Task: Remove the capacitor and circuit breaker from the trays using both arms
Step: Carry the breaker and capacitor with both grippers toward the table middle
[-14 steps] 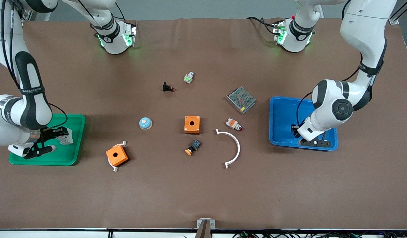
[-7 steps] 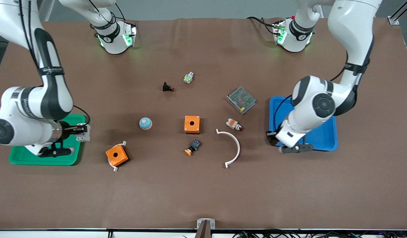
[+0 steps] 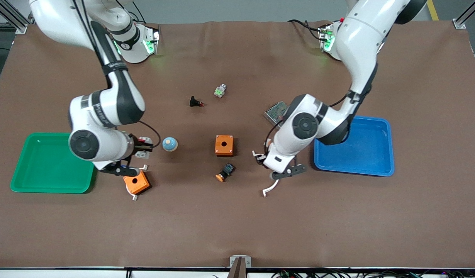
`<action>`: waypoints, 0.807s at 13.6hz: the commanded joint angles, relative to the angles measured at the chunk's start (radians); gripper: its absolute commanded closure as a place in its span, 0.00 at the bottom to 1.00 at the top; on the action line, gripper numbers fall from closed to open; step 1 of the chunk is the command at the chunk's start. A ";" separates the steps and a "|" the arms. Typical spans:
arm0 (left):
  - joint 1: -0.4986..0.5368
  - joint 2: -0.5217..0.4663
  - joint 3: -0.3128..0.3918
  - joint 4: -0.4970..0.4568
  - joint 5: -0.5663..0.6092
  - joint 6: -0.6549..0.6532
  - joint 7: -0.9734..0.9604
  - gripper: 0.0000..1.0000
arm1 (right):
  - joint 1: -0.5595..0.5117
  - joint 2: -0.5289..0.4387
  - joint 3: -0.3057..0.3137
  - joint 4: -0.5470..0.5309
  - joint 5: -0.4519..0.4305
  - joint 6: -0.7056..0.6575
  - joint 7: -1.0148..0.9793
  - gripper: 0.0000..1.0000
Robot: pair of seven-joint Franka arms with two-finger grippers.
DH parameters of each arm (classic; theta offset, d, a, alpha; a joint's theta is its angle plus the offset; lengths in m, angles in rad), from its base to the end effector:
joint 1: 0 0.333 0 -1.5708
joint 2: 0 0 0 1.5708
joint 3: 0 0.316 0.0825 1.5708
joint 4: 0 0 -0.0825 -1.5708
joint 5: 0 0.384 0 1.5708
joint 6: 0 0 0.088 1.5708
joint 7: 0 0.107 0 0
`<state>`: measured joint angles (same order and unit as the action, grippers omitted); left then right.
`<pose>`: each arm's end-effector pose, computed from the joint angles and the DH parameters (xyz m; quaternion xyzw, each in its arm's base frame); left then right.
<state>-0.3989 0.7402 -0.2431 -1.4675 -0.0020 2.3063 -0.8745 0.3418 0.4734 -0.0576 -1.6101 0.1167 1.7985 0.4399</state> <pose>0.6051 -0.4104 0.2626 0.9835 0.1512 -0.0124 0.0988 0.6173 0.1948 0.3334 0.9844 -0.0967 -0.1466 0.0117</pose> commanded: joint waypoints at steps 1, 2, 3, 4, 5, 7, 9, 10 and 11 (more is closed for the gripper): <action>-0.060 0.091 0.039 0.108 -0.004 -0.016 -0.069 0.85 | 0.042 0.043 -0.010 0.015 0.044 0.053 0.097 1.00; -0.087 0.125 0.063 0.142 -0.004 -0.016 -0.081 0.85 | 0.060 0.062 -0.010 0.015 0.060 0.082 0.130 1.00; -0.119 0.151 0.100 0.166 -0.006 -0.015 -0.089 0.85 | 0.074 0.079 -0.010 0.015 0.082 0.100 0.144 1.00; -0.145 0.165 0.134 0.179 -0.007 -0.008 -0.090 0.84 | 0.083 0.092 -0.010 0.015 0.108 0.113 0.145 1.00; -0.170 0.180 0.162 0.185 -0.007 0.016 -0.092 0.84 | 0.092 0.106 -0.011 0.015 0.133 0.127 0.145 1.00; -0.181 0.200 0.174 0.187 -0.006 0.057 -0.093 0.79 | 0.095 0.137 -0.010 0.015 0.149 0.162 0.146 1.00; -0.182 0.202 0.174 0.187 -0.006 0.065 -0.092 0.66 | 0.117 0.166 -0.010 0.013 0.149 0.206 0.155 0.99; -0.182 0.202 0.176 0.187 -0.006 0.067 -0.087 0.51 | 0.124 0.175 -0.010 0.013 0.149 0.222 0.161 0.99; -0.181 0.200 0.174 0.187 -0.004 0.068 -0.083 0.40 | 0.135 0.183 -0.010 0.013 0.150 0.235 0.163 0.99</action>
<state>-0.5677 0.9310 -0.0841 -1.3101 -0.0020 2.3734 -0.9525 0.4505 0.6433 -0.0578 -1.6118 0.2384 2.0197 0.5829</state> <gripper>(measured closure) 0.581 0.604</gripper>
